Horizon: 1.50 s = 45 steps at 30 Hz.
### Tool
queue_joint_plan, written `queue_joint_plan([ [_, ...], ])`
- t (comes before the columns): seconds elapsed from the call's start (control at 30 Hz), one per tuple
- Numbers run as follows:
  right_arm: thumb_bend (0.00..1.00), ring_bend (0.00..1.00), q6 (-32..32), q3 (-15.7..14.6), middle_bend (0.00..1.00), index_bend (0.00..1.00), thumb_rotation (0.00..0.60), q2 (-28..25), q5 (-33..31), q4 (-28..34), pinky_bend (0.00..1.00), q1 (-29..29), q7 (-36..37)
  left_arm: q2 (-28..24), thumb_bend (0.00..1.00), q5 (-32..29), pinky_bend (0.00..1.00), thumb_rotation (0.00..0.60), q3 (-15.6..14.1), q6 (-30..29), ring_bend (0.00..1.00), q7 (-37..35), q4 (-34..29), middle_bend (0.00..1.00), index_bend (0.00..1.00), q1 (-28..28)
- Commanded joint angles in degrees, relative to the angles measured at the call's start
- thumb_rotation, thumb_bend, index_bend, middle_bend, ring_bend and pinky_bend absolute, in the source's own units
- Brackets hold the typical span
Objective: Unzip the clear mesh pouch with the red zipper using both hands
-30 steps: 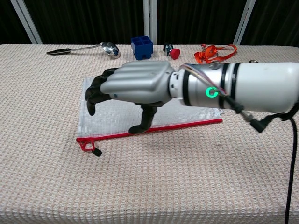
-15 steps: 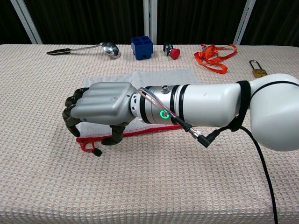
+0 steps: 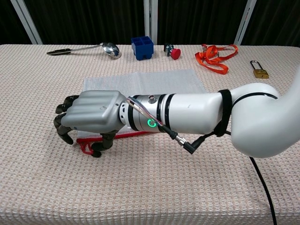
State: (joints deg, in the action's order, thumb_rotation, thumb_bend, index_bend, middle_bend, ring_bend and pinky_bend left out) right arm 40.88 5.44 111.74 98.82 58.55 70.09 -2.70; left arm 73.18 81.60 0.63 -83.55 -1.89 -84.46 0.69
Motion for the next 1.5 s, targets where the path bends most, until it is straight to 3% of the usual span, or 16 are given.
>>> queue_joint_plan([
  [0.03,0.32,0.00,0.3,-0.3,0.15,0.37,0.600,0.7,-0.1,-1.0,0.00,0.5,0.5,0.0,0.07,0.0,0.16,0.600,0.0,0.1,0.10,-0.2,0.1,0.12,0.17,-0.1],
  [0.37,0.34,0.00,1.6,-1.4,0.18,0.47,0.600,2.8,0.0,-4.1,0.00,1.6,2.7,0.0,0.07,0.8,0.16,0.600,-0.2,-0.2,0.10,-2.2,0.4,0.12,0.17,-0.3],
  [0.8,0.46,0.01,7.7,-2.6,0.25,0.77,0.600,4.2,1.6,-6.0,0.04,1.3,4.1,0.5,0.06,1.7,0.16,0.600,-0.3,0.6,0.10,-4.7,1.4,0.12,0.17,0.1],
  [1.1,0.48,0.01,18.8,-2.1,0.25,0.85,0.600,-0.8,3.7,-0.7,0.03,-2.0,2.0,2.6,0.05,4.7,0.16,0.600,2.1,4.5,0.10,-20.3,5.8,0.12,0.19,5.4],
  [1.3,0.48,0.01,24.1,-1.0,0.24,0.87,0.600,-5.5,4.6,4.0,0.00,-3.7,1.0,5.7,0.04,10.2,0.16,0.600,3.6,7.9,0.10,-34.0,8.5,0.12,0.25,12.8],
  [1.5,0.48,0.00,25.5,1.0,0.24,0.87,0.600,-9.5,3.8,8.2,0.00,-4.1,0.0,10.4,0.04,13.9,0.16,0.600,5.7,10.3,0.10,-37.2,11.8,0.12,0.25,20.7],
])
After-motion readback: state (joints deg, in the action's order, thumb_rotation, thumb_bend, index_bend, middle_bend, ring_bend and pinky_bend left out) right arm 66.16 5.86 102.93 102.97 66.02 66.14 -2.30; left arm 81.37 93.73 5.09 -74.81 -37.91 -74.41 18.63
